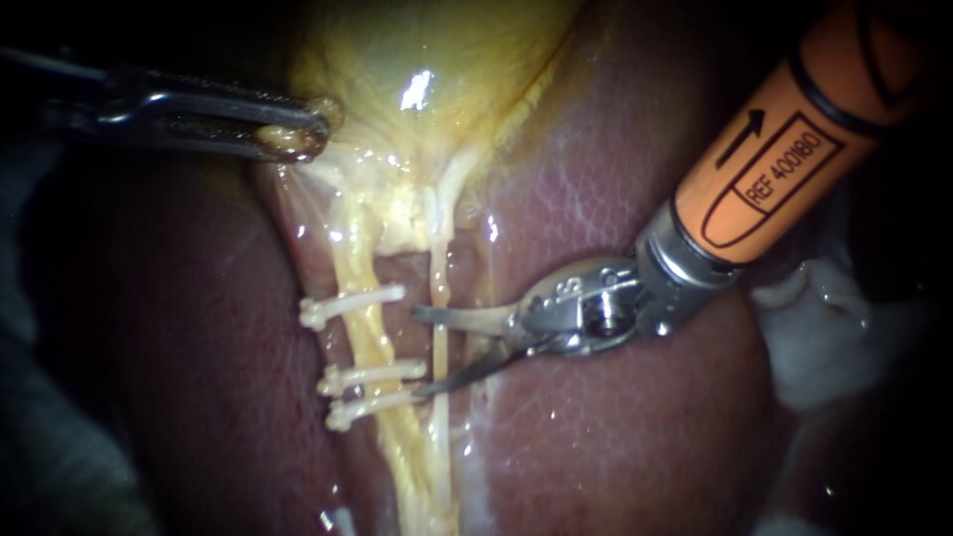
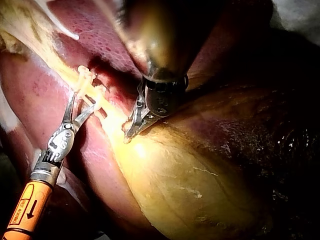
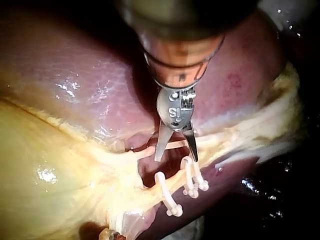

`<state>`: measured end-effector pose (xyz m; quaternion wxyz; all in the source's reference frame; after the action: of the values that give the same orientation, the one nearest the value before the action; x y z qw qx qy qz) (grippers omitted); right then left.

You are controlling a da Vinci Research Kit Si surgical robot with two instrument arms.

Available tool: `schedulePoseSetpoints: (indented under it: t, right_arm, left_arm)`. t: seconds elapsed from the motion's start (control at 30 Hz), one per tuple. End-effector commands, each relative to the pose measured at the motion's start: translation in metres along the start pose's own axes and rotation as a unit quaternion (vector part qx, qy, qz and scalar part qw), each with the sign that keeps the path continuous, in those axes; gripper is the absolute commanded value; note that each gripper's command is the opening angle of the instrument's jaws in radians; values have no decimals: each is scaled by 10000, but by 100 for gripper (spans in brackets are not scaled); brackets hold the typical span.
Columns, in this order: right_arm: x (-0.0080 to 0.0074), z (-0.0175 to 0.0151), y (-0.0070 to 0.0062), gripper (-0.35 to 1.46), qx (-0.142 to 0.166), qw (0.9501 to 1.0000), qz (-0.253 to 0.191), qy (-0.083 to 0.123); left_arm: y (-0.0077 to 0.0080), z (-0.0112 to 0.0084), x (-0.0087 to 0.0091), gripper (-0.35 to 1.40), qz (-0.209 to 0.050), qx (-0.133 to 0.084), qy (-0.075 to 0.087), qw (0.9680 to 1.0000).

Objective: Go to the cutting position left tube

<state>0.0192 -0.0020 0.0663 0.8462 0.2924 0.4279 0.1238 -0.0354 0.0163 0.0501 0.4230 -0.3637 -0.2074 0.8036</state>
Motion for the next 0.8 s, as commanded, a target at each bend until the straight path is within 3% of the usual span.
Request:
schedulePoseSetpoints:
  t: [0.03, 0.3, 0.53, 0.8]
  right_arm:
    - [-1, 1, 2, 133, 13, 10000, 7, 34]
    - [2, 12, 14, 135, 474, 9978, 128, 438]
    - [9, 20, 14, 133, 947, 9923, 204, 777]
    - [16, 30, 11, 131, 1375, 9851, 189, 1013]
  left_arm:
    - [0, 0, 0, -35, 1, -3, 0, 10000]
    - [0, -1, 0, -35, 2, -4, 0, 10000]
    - [0, -1, 0, -35, 2, -5, -1, 10000]
    - [0, -1, 0, -35, 2, -5, -1, 10000]
